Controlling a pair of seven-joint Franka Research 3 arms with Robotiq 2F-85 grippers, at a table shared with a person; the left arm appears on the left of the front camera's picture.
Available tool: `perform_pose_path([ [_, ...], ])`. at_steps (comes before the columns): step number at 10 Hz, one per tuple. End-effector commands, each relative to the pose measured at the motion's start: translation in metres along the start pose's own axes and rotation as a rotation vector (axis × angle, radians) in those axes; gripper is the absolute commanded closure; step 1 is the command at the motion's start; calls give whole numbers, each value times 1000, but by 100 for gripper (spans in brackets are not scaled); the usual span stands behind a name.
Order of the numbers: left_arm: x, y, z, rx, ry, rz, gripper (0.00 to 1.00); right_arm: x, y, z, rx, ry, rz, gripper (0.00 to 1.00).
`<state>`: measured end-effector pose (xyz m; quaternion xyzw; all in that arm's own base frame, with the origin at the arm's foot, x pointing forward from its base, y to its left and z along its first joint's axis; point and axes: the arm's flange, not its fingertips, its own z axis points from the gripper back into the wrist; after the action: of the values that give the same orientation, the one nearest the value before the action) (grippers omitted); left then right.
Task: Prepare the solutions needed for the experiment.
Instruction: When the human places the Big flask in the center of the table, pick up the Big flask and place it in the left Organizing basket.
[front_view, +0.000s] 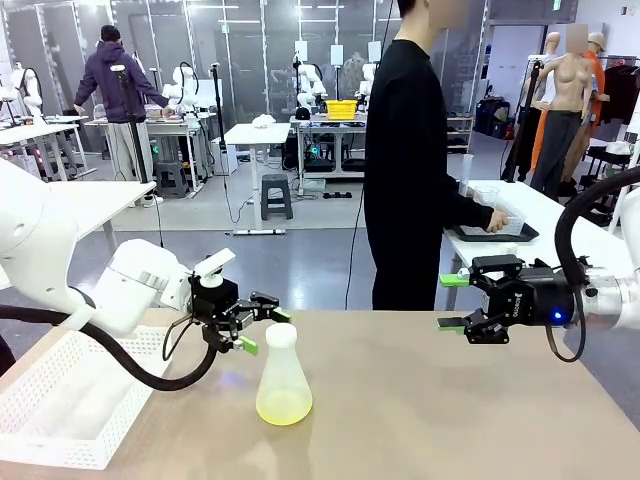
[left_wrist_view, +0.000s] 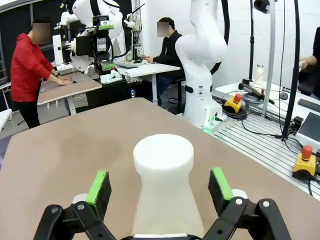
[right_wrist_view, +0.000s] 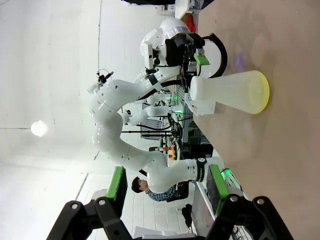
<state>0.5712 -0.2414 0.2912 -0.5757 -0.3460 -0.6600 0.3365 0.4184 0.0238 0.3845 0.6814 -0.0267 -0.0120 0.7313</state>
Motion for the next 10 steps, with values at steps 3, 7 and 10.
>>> perform_pose_path([
  [3, -8, 11, -8, -7, -18, 29, 0, -1, 0, -1, 3, -6, 11, 19],
  [7, -17, 11, -27, -13, -89, 61, 0, -1, 0, -1, 3, -6, 11, 19],
  [10, -24, 11, -37, 13, -92, 61, 0, -1, 0, -1, 3, -6, 11, 19],
])
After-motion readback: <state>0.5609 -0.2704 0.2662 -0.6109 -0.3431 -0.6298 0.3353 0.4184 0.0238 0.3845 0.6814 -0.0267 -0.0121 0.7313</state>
